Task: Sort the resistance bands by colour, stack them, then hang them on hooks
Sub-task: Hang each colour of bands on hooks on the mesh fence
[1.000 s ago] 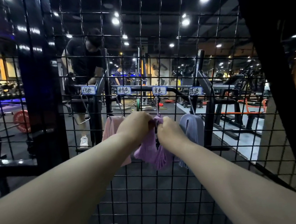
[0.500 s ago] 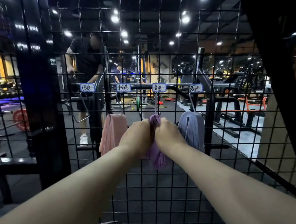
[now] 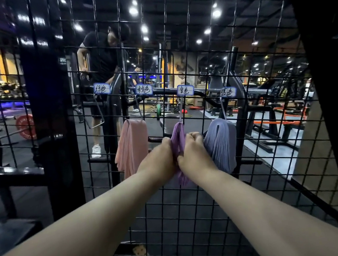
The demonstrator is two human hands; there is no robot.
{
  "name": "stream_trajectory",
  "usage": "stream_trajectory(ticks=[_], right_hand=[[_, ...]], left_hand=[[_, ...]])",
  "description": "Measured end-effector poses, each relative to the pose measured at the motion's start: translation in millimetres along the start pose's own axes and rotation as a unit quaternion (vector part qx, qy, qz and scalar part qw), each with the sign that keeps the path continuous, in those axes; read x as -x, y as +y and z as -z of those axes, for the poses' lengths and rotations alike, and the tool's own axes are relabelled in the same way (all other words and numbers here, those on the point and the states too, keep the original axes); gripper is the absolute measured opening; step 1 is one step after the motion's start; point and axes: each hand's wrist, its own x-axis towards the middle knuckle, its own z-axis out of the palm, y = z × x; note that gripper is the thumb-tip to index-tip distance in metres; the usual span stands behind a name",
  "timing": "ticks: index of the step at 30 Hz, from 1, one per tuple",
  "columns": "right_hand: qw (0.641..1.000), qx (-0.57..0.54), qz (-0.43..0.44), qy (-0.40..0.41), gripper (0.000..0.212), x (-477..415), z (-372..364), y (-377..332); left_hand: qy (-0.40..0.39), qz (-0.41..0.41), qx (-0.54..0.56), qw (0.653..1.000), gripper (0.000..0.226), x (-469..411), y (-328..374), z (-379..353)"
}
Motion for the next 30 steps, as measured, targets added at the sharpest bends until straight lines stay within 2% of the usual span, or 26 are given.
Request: stream_trajectory(ticks=[6,9,12,17,20,23,25,28,30], right_hand=[[1.0,-0.015,-0.003,-0.003,0.047,9,-3,1],[0.999,-0.037,-0.026,-0.024,0.052,11,-6,1],[0.996,-0.058,-0.054,-0.04,0.034,16,-11,1],[0.996,-0.062,-0.068,-0.021,0.016,22,-11,1],[0.994,-0.032,-0.092,-0.051,0.021,26,-12,4],[0.992,0.006,-0.111,-0.064,0.026,28,-14,8],[0.994,0.018,-0.094,-0.05,0.02,29,-16,10],[0.997,0.049,-0.055,-0.021,0.006,32,-18,9],[0.997,0.072,-0.039,-0.012,0.004,34,-21,10]], left_hand=[[0.005,-0.019,0.036,0.999,0.043,6,-8,-6],[-0.015,-0.01,0.039,0.999,0.028,9,-10,-10],[-0.031,0.005,0.055,0.998,0.016,14,-10,-14],[-0.049,0.001,0.066,0.997,0.02,17,-8,-20],[-0.029,0.0,0.072,0.997,0.019,17,-14,-27],[0.005,0.034,0.079,0.996,0.013,14,-23,-34],[0.012,0.068,0.129,0.989,0.015,13,-23,-37],[0.003,0.075,0.16,0.984,0.008,15,-18,-36],[0.0,0.082,0.197,0.977,0.013,15,-14,-34]])
